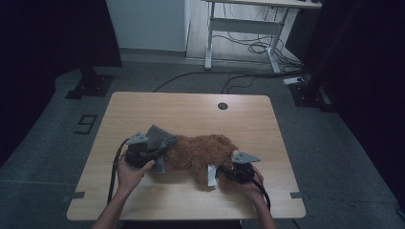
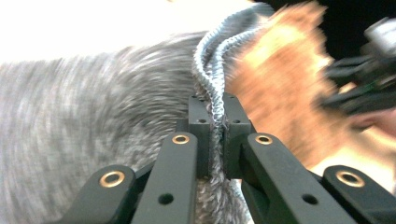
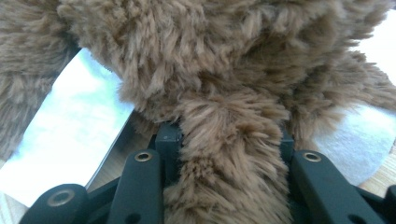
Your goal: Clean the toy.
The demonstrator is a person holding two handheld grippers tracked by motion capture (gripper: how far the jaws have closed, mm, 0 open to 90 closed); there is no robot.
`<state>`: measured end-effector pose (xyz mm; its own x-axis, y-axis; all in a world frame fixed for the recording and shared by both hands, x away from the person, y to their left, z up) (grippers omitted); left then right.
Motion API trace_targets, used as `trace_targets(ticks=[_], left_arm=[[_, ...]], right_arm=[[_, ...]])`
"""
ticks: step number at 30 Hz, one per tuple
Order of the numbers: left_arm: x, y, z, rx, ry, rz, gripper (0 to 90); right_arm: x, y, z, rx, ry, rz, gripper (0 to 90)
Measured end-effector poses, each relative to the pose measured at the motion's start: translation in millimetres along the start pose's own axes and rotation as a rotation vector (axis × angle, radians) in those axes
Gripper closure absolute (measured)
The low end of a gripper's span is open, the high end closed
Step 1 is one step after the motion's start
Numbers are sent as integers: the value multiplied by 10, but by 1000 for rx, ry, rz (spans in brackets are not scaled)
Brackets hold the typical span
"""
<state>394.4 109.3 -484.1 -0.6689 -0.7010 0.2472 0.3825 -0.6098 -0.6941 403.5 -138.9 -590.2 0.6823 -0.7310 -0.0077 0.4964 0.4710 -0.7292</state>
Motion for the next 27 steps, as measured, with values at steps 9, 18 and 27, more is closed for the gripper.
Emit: trace_targets(ticks=[9,18,27], left_arm=[[1006,508,651,-38,187,-127,847],[768,1007,555,-171,115,-79,845],[143,516,231,-85,-15,-91,844]], right_arm=[[7,11,1,-7,0,-5,608],[14,7,-8,-4,0,-1,607],[11,9,-14,1,7,8,607]])
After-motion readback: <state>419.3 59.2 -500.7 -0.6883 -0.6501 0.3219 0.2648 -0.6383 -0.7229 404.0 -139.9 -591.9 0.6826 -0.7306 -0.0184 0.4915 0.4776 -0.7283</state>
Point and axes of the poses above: each handheld gripper's, and its own axes: y roughly forward along the jaws, z roughly out of its top, x roughly to its right, the point moved 9 cm from there along y, roughly forward along the jaws, and after that the axes turned 14 degrees about -x, right-handed, at the moved point
